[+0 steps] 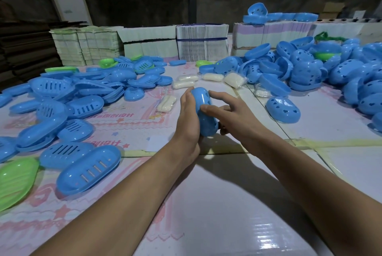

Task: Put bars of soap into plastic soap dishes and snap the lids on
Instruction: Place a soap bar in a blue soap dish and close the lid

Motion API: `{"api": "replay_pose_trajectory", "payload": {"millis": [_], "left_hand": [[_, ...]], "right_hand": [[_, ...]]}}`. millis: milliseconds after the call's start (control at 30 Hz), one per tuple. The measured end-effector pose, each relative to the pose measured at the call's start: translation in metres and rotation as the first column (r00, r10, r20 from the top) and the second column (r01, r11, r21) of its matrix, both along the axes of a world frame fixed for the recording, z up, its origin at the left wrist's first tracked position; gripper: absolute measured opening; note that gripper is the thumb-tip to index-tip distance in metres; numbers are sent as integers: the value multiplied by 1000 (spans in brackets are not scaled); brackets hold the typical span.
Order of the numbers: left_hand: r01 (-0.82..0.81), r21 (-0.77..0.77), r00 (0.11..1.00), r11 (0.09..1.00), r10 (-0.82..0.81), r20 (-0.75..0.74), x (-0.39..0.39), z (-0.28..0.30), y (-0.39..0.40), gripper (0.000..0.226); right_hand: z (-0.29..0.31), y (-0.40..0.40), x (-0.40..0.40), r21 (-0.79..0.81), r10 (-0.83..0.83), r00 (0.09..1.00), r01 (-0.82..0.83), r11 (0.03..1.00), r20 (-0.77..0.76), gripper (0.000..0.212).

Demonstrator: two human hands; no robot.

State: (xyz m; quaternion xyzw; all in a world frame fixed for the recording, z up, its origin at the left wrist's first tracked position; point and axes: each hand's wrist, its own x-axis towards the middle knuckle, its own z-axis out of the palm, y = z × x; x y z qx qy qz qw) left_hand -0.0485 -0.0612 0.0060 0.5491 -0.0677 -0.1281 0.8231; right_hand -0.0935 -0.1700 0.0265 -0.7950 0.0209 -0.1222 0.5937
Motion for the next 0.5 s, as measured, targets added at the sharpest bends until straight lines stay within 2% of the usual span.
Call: {"api": "replay_pose_trajectory", "payload": {"millis": [167,333,500], "left_hand": [[-3,71,997,997,-2,76,0,1,2,57],[51,78,992,996,-59,111,-8,3,3,57],[141,72,985,987,-147,93,-12,8,3,42]], "right_hand": [[-2,-1,0,32,45,999,-46,998,23,47],[-3,-13,-1,-45,84,996,-84,995,12,50],[-3,-17,-2,-122,-14,1000,16,992,17,57]]}}
